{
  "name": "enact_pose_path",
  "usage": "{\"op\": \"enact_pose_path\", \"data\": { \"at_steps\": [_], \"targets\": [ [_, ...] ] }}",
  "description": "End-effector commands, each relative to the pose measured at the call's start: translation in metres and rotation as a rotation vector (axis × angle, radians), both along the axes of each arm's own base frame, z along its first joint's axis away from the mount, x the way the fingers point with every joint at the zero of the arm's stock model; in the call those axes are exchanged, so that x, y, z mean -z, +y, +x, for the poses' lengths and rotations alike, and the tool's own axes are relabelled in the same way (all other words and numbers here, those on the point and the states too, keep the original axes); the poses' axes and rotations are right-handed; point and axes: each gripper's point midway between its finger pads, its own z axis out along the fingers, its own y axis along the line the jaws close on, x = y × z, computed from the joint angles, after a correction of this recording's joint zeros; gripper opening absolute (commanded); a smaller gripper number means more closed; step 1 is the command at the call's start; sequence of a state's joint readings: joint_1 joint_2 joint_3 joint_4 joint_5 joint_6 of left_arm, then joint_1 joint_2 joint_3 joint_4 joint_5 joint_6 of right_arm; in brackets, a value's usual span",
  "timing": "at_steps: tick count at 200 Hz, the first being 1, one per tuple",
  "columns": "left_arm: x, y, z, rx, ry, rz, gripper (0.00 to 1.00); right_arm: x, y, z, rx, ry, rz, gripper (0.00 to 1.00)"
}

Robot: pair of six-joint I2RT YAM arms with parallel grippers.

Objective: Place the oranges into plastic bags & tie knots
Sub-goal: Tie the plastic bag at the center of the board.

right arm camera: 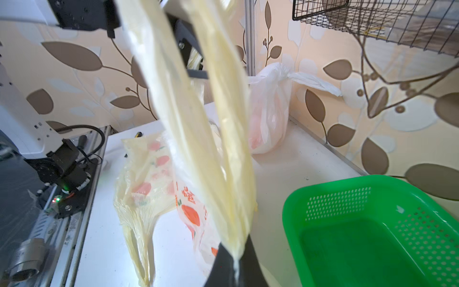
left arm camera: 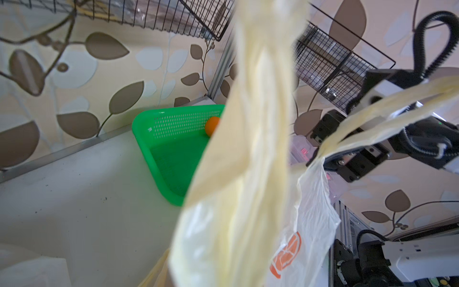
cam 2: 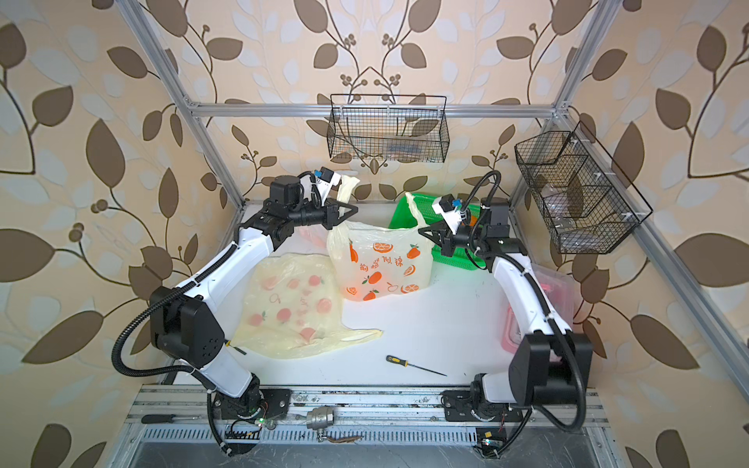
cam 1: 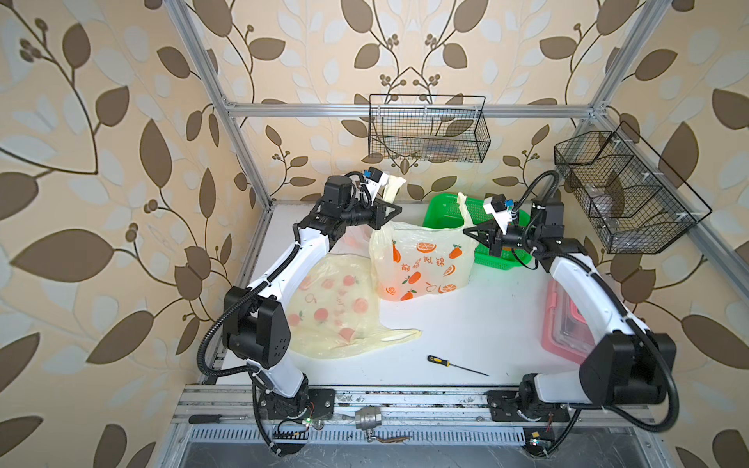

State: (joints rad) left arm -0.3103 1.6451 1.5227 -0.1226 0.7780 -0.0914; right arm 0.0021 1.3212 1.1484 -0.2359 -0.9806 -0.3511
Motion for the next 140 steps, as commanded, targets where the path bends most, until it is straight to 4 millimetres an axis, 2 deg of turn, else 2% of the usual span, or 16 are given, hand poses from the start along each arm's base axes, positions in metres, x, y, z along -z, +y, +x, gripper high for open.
{"op": "enact_pose_path", "data": {
  "at_steps": [1,30,68,88,104,119,140],
  "targets": [
    [-0.028,0.0,-0.005,0.042,-0.08,0.002,0.0,-0.024,-0.008,0.0,0.194,-0.084,0.001,0.0],
    [-0.028,-0.004,-0.013,0.091,-0.091,0.001,0.0,-0.019,-0.003,-0.02,0.353,-0.063,-0.104,0.0],
    [-0.011,-0.009,-0.018,0.137,-0.071,-0.024,0.0,-0.003,0.021,-0.041,0.25,-0.009,-0.082,0.0],
    [-0.008,-0.009,-0.019,0.133,-0.07,-0.032,0.0,-0.009,0.029,-0.049,0.143,-0.006,-0.019,0.17],
    [-0.008,-0.008,-0.02,0.132,-0.07,-0.032,0.0,-0.016,0.03,-0.054,0.06,-0.013,0.029,0.36],
    [-0.007,-0.008,-0.02,0.133,-0.066,-0.033,0.0,-0.023,0.03,-0.057,-0.006,-0.026,0.068,0.49],
    [-0.006,-0.008,-0.02,0.132,-0.063,-0.033,0.0,-0.029,0.032,-0.058,-0.068,-0.04,0.089,0.59]
  ]
}}
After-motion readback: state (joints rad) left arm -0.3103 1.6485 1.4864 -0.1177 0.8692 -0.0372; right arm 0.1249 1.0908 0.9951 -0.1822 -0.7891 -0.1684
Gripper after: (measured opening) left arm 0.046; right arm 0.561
